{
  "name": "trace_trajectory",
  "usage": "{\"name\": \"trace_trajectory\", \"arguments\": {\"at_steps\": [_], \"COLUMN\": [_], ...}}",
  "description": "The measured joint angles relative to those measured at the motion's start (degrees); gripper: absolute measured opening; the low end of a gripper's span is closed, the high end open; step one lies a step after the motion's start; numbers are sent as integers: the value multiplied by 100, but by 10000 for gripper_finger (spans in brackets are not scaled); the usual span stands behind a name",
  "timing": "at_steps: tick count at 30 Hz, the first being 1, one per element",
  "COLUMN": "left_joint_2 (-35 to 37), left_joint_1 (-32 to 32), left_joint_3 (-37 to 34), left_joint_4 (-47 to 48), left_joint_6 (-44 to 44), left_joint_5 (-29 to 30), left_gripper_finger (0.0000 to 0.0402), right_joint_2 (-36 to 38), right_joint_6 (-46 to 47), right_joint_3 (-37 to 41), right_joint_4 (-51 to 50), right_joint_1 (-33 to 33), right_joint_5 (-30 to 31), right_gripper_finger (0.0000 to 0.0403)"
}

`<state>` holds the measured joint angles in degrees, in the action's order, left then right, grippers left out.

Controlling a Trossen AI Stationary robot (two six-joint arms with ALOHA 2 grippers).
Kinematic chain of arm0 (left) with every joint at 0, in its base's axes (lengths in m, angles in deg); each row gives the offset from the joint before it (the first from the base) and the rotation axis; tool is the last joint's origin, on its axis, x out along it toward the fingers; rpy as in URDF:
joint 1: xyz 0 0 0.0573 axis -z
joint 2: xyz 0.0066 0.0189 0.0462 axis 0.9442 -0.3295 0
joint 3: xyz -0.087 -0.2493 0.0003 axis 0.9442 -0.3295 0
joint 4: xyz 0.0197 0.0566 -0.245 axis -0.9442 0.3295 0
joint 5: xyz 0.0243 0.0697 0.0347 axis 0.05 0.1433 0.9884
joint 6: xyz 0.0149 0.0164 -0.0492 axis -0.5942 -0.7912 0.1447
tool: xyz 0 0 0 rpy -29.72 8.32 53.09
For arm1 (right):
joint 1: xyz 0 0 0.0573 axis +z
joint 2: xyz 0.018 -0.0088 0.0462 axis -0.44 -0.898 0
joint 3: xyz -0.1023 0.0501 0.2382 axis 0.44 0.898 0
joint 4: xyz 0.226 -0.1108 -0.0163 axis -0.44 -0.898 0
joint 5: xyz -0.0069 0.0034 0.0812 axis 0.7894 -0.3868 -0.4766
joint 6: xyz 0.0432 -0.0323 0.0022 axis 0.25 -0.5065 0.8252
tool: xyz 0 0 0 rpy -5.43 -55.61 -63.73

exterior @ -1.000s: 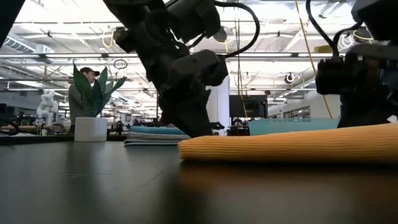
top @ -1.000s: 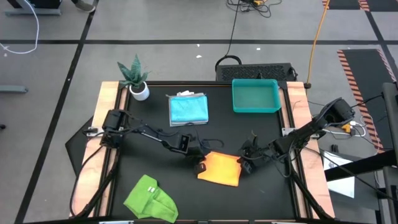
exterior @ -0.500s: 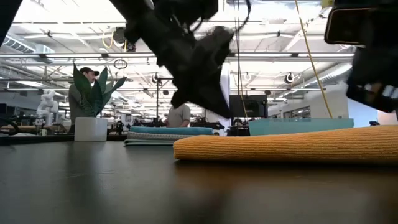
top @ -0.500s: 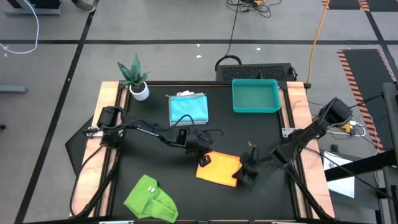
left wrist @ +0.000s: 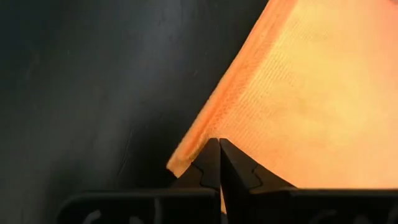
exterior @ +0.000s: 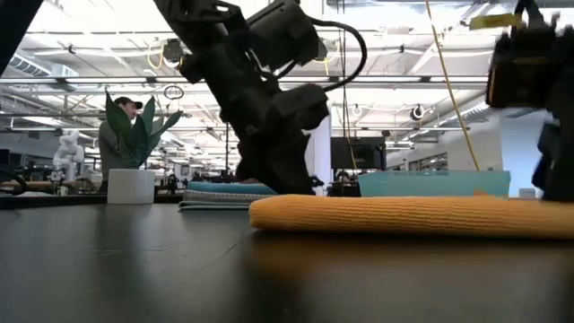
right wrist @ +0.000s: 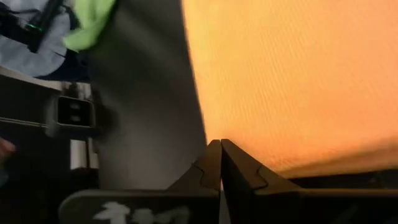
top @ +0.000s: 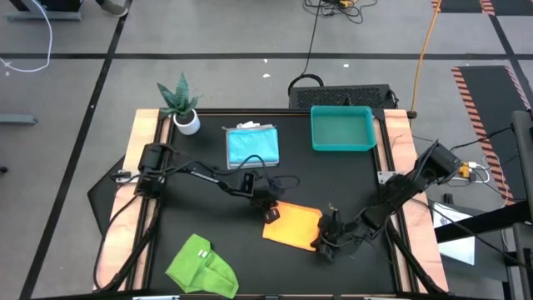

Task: Fold microfiber towels
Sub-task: Fold the yellow microfiber towel

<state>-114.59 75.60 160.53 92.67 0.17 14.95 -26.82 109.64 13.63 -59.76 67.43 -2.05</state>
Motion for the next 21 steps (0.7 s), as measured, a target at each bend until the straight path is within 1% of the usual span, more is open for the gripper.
{"name": "trace_trajectory", "arguments": {"at_steps": [2,5,10,16,21], "left_joint_2": [-89,-81,-81,124,405], "left_joint_1": [0,-22,-56,-92,80], "left_joint_3": [10,15,13,4,11], "left_joint_4": [-72,30,-34,-232,-437], "left_joint_6": [5,9,12,26,8], "left_joint_5": [24,26,92,-90,-276], "left_gripper_finger": [0,0,0,0,0], "right_joint_2": [-86,-281,-260,391,1025], "right_joint_6": [84,184,128,-237,-398], "right_joint_3": [22,9,8,13,13], "right_joint_4": [-151,-19,-23,-276,-1182], "right_joint_1": [0,8,35,-92,-344], "right_joint_5": [-42,-155,-171,-182,-163], "right_gripper_finger": [0,0,0,0,0]}}
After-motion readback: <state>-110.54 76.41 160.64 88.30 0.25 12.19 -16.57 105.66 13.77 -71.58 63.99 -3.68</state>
